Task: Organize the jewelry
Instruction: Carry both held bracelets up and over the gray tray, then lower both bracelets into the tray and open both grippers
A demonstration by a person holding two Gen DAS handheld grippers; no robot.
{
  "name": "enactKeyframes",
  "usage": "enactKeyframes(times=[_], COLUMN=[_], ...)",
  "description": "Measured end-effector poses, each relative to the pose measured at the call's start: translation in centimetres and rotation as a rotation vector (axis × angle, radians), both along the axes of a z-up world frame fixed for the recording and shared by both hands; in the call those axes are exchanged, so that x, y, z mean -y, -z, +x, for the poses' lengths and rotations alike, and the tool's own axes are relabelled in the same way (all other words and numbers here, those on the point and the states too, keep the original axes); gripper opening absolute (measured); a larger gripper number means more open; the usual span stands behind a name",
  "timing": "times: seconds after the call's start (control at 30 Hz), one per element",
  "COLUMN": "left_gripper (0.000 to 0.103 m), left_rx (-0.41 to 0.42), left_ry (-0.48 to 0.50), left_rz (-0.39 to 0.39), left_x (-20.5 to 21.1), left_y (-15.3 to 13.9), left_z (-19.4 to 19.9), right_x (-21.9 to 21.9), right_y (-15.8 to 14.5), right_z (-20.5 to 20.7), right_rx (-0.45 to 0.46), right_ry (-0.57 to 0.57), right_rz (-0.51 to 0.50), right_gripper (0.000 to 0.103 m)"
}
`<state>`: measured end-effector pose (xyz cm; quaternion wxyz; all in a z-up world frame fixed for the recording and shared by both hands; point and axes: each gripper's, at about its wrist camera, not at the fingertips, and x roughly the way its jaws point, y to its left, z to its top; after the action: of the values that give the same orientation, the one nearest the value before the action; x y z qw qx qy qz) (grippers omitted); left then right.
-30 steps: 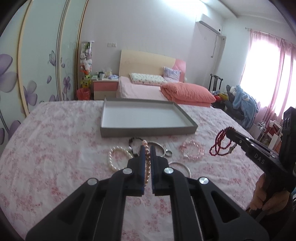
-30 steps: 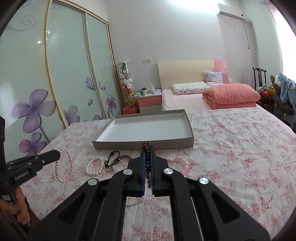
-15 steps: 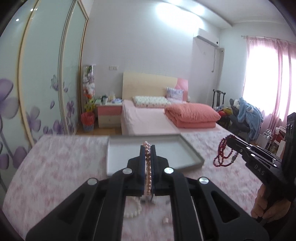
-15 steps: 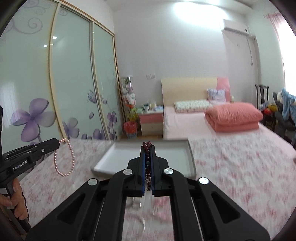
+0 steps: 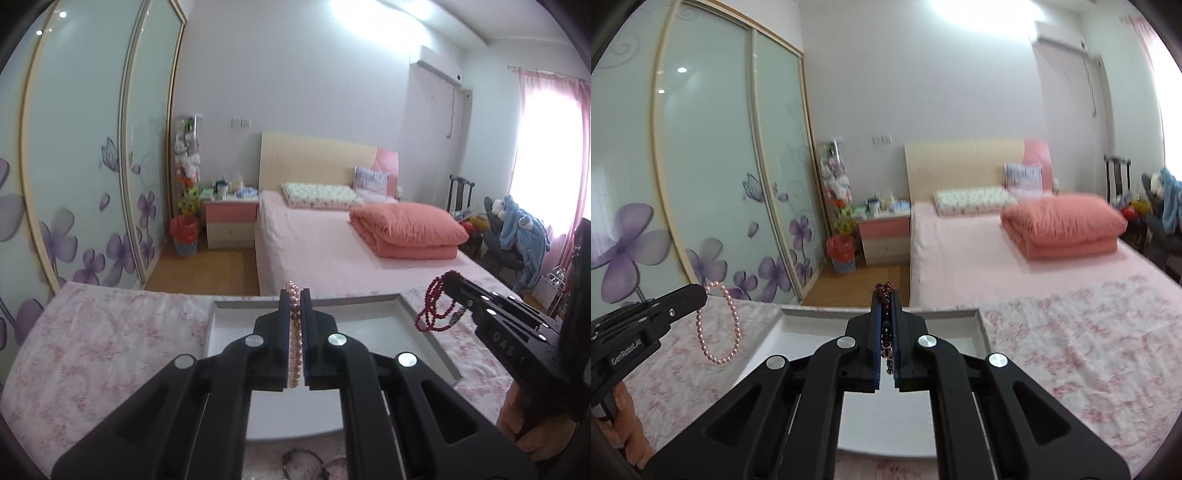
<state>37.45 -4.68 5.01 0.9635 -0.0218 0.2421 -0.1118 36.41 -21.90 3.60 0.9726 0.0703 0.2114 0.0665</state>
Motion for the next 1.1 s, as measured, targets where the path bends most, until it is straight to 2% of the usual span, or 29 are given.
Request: enactKeyframes(times=[0.2, 0.33, 0.57, 0.63, 0.67, 0.7, 0.73, 0.8, 1.1], left_gripper=[0.007, 0.007, 0.008, 0.02, 0.033, 0.04, 0.041, 0.042, 0.043], left_rx=[-0.11, -0.163, -0.183, -0.185, -0.187, -0.186, -0.184, -0.191, -0.184], left_ry=[0.029, 0.029, -0.01, -0.029, -0.04, -0.055, -0.058, -0.062, -0.086], left_rz=[0.002, 0.004, 0.026, 0.025, 0.023, 0.02, 0.017, 0.014, 0.04], left_x=[1.2, 1.6, 1.0, 0.7, 0.4, 0.2, -0.1, -0.4, -2.4], left_y=[3.0, 5.1, 6.9, 7.0, 7.0, 7.0, 7.0, 7.0, 5.9], left_z=[4.4, 6.3, 7.8, 7.9, 8.1, 8.2, 8.1, 8.1, 5.8], right_x=[0.6, 0.2, -0.2, -0.2, -0.2, 0.0, 0.0, 0.2, 1.0], right_y=[2.9, 4.1, 4.7, 4.8, 4.9, 4.9, 4.8, 4.7, 3.6], right_z=[4.2, 5.4, 5.8, 5.9, 5.9, 5.8, 5.7, 5.4, 3.7], right_rx=[-0.127, -0.173, -0.205, -0.224, -0.232, -0.232, -0.229, -0.217, -0.197], right_ry=[0.017, 0.023, 0.009, 0.014, 0.012, 0.014, 0.02, 0.029, 0.056], right_rz=[0.038, 0.027, 0.021, 0.022, 0.028, 0.033, 0.033, 0.033, 0.035], right_gripper=[0.005, 0.005, 0.006, 0.011, 0.014, 0.022, 0.035, 0.041, 0.041])
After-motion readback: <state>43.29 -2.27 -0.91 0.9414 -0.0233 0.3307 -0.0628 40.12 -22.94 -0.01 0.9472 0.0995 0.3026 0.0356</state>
